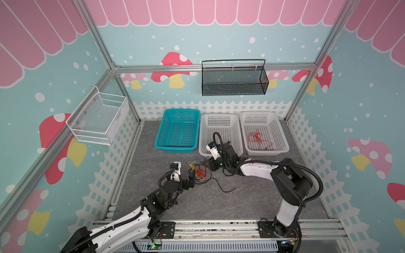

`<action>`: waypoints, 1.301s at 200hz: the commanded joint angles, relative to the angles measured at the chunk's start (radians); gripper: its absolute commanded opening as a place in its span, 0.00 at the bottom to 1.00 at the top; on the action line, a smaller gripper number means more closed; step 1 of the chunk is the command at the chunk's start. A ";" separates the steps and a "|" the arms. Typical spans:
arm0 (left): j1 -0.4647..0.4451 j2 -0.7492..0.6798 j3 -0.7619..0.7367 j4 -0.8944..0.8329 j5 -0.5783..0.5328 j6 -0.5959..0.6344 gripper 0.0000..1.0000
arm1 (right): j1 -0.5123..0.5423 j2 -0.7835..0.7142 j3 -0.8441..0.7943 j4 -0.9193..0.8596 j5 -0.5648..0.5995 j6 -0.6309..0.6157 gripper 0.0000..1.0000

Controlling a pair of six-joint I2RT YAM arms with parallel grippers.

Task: Untangle the cables
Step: 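Move the right gripper toward the wire tangle held by the left gripper, then grasp a red wire in the tangle with the right gripper and lift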

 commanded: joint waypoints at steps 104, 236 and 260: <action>0.006 -0.001 -0.004 -0.004 0.005 0.031 0.91 | 0.009 -0.246 -0.052 -0.013 -0.126 -0.151 0.00; 0.006 0.120 -0.016 0.196 0.113 0.074 0.97 | 0.009 -0.489 -0.107 -0.113 -0.154 -0.275 0.00; 0.006 0.159 -0.053 0.358 0.115 0.092 0.98 | 0.009 -0.478 -0.104 -0.090 -0.198 -0.263 0.00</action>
